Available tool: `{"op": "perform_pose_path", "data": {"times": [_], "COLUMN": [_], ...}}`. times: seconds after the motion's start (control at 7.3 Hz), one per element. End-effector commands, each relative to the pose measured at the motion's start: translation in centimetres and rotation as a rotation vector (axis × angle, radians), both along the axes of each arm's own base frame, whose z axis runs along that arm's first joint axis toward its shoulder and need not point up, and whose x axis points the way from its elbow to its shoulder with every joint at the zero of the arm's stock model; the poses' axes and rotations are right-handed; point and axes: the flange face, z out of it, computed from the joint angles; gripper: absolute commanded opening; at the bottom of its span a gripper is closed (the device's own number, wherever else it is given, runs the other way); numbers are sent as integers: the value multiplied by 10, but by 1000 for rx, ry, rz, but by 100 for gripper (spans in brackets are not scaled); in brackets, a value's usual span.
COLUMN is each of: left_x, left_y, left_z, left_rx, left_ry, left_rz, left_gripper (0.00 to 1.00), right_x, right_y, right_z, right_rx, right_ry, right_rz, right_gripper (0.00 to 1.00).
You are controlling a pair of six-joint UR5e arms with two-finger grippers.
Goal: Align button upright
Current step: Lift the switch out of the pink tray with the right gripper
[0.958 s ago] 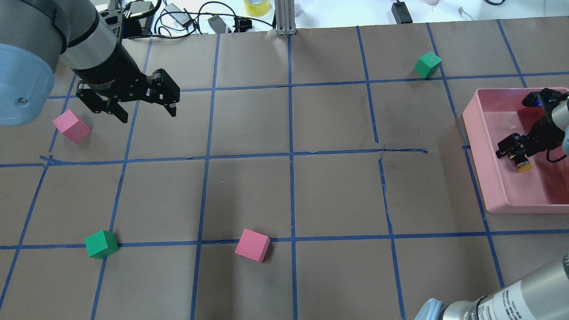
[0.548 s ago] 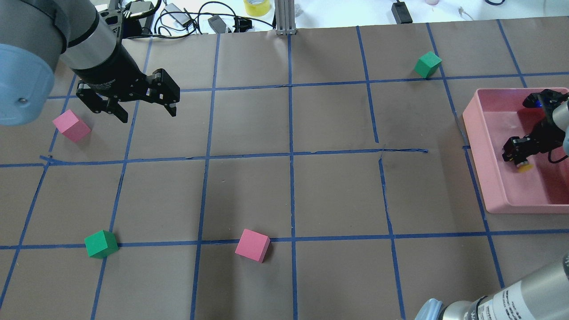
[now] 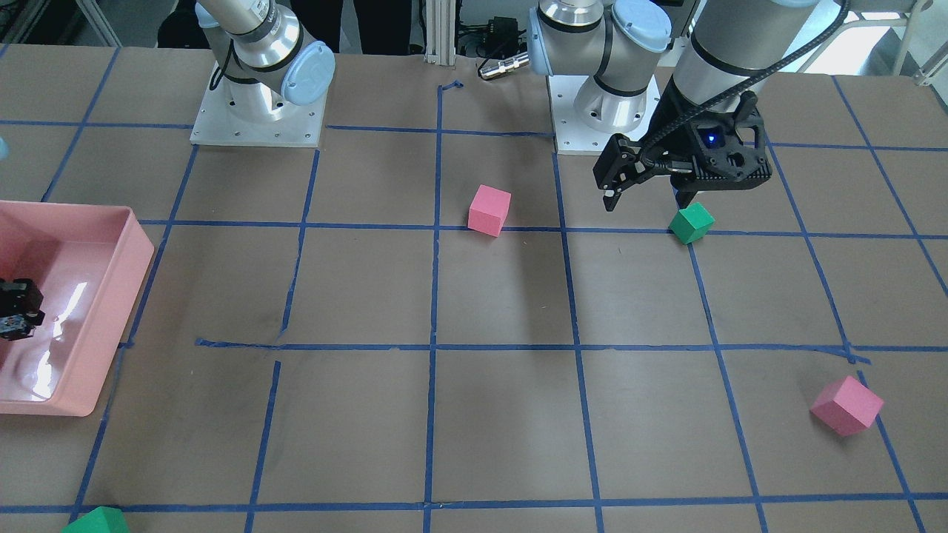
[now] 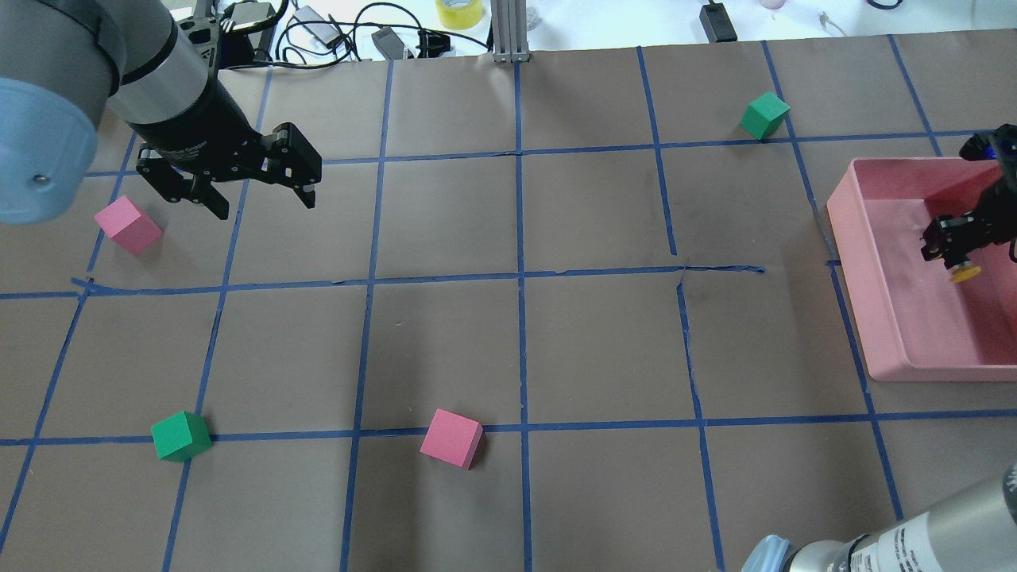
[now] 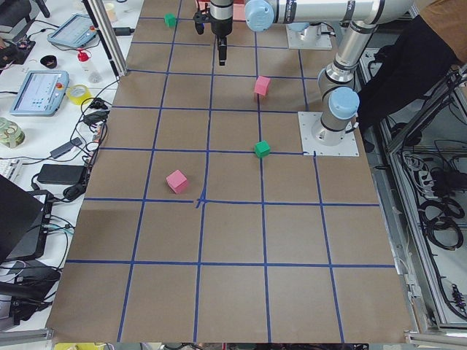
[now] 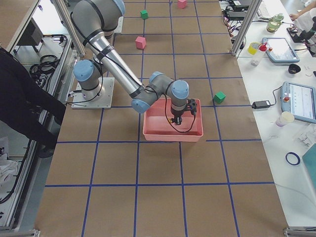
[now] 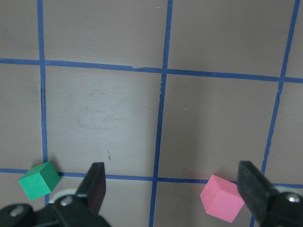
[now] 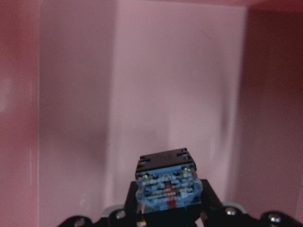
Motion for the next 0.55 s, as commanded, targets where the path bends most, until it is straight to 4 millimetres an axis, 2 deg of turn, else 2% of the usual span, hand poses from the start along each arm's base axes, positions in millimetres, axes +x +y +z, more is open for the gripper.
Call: {"op": "perform_pose_path", "data": {"times": [0.0,0.14,0.27,0.41], "left_x": [0,0,0,0], "left_y": [0,0,0,0], "left_z": [0,0,0,0], "left_rx": [0,0,0,0], "left_ry": [0,0,0,0], "left_rz": [-1,-1,-1,-1], "left_gripper": [100,100,100,100], "right_x": [11,36,80,131], "right_y": [-24,-40,-56,-65], "right_z": [95,130,148,153], "right_rx": [1,5,-4,-12], "right_ry": [4,31,62,65], "right_rz": [32,58,59,54], "right_gripper": [0,0,0,0]}}
